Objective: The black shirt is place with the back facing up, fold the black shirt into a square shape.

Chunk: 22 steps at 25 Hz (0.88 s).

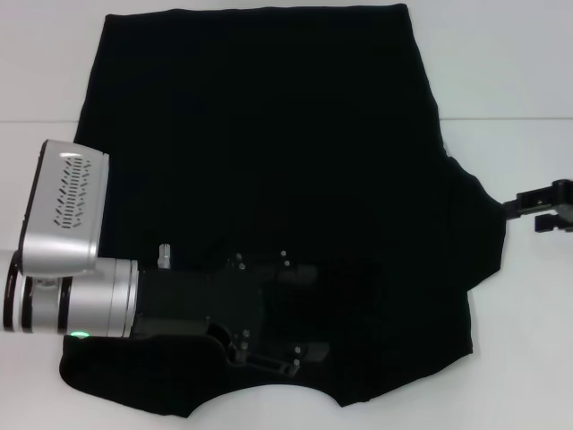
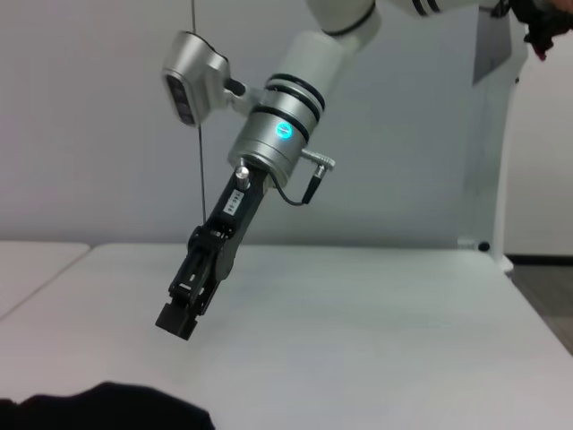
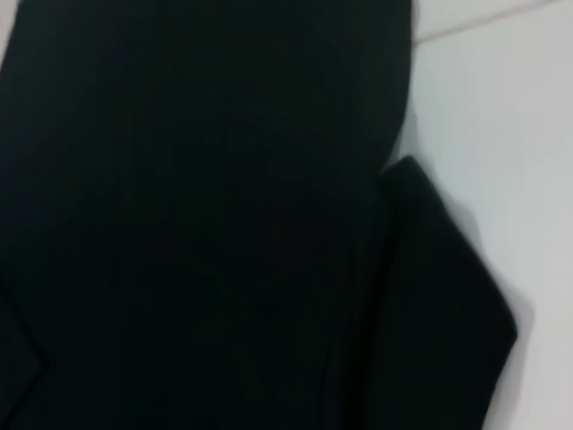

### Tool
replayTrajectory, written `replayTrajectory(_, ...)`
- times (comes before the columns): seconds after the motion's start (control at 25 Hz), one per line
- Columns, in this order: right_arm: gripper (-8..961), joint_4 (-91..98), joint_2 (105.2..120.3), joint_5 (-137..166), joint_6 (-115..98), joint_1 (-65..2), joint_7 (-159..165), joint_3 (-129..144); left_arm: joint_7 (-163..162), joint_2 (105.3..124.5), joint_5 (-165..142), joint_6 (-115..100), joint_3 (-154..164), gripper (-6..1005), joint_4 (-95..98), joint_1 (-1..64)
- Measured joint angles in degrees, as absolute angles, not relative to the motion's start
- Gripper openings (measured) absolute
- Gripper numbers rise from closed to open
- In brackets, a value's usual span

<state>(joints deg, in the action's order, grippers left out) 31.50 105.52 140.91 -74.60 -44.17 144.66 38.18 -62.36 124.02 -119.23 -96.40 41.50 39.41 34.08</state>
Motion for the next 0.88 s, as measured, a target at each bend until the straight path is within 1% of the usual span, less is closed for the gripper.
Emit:
replayTrajectory(0.28,704,29.4,107.30,141.3,-69.4,-45.5,147.1,41.8,-62.5,123.93,-120.2,-94.2,41.4,903,39.6,34.4)
replayTrajectory(0.48,704,26.7,107.88,141.4,-66.7,-46.2,147.4,43.4,-62.6,123.93,-120.2,-94.2,41.4,902,39.6,34.5)
replayTrajectory(0.64,704,26.7,108.08,141.4,-66.0,-45.9,147.4,43.5,-62.7,123.86,-120.2,-94.3,41.1,903,39.7,34.5)
replayTrajectory(0.88,703,26.4,107.74,141.4,-65.6,-45.4,147.4,43.5,-62.9,123.84,-120.2,-94.2,40.9,902,39.7,34.5)
